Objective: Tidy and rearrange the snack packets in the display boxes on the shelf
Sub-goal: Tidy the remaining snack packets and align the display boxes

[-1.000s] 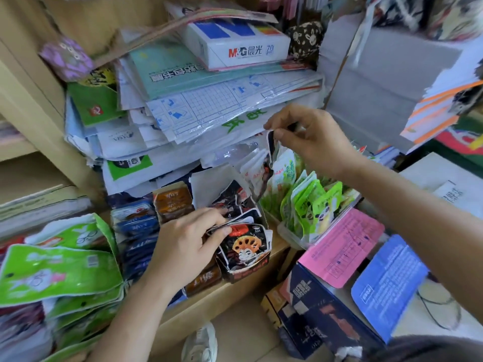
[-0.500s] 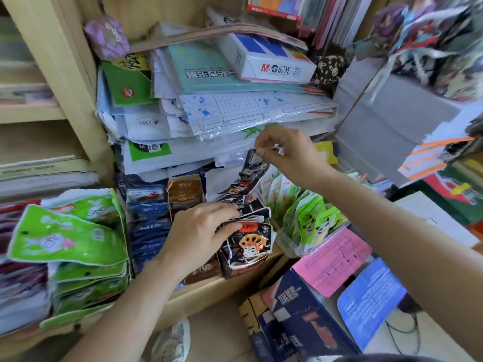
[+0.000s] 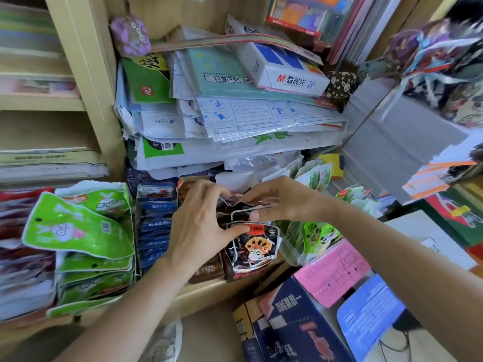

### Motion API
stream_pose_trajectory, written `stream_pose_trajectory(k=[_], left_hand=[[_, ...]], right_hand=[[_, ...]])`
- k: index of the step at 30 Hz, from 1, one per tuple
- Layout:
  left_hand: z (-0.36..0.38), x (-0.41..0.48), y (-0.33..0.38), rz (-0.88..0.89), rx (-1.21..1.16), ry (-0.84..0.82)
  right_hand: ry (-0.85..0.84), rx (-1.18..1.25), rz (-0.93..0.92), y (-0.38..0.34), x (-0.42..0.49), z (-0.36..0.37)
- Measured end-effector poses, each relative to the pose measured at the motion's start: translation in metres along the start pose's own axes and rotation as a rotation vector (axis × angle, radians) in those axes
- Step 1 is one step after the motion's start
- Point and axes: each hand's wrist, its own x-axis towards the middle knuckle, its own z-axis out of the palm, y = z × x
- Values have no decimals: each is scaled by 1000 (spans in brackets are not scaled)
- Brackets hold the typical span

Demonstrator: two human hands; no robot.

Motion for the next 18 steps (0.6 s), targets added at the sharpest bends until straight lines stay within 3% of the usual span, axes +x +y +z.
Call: stream_pose_trajectory(k=[3,6,12,15,18], left_hand=[[4,0,-3,97,-60,-129],[7,1,-1,169,-46,-275],[7,9,-1,168,6,-307],[9,10,-2,171,9,-305],[9,11,-2,180,-1,-302]], right_hand=[[106,-92,-44,15,-7,10],[147,5,-67,25,-12,26],[132,103,-70,33,-19,22],[367,-110,-113,40,-14,1],[306,-491,-234,45,3,-12]])
